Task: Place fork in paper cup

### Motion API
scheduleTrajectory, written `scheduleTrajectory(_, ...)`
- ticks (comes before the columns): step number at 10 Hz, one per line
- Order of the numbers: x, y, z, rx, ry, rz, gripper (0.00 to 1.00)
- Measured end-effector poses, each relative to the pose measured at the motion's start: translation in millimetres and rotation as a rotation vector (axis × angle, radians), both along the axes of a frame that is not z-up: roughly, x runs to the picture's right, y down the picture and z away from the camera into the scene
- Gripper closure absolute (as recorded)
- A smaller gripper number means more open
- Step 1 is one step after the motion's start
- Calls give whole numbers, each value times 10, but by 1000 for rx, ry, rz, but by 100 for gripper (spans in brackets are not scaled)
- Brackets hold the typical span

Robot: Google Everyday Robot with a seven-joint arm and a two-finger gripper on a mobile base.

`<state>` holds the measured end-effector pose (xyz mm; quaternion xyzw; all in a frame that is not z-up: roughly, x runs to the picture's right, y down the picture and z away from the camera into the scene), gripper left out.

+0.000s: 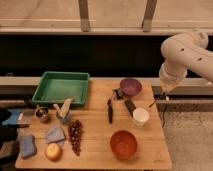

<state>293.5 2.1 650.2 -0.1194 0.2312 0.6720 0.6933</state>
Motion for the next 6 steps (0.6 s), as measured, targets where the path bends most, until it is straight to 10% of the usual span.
scheduleTrajectory(6,-251,219,75,-20,-45,-39,100)
